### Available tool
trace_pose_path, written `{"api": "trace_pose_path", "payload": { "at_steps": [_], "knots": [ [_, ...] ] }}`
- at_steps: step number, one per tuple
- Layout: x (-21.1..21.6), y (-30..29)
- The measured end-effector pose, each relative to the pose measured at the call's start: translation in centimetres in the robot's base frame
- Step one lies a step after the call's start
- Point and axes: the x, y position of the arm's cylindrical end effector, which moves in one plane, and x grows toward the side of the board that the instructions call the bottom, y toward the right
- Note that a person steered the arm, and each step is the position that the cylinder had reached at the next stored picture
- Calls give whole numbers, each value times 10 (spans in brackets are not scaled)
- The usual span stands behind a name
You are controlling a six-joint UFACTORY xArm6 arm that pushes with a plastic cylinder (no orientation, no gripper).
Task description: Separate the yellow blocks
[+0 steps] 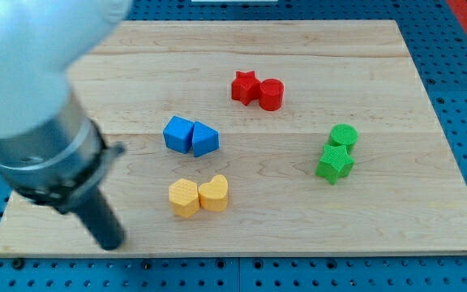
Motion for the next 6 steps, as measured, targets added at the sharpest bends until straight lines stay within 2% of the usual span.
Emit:
{"api": "trace_pose_path", "payload": {
  "at_steps": [1,2,3,4,6],
  "knots": [
    [-4,75],
    [-39,84],
    [-41,105],
    [-18,113],
    [-37,202]
  ]
}}
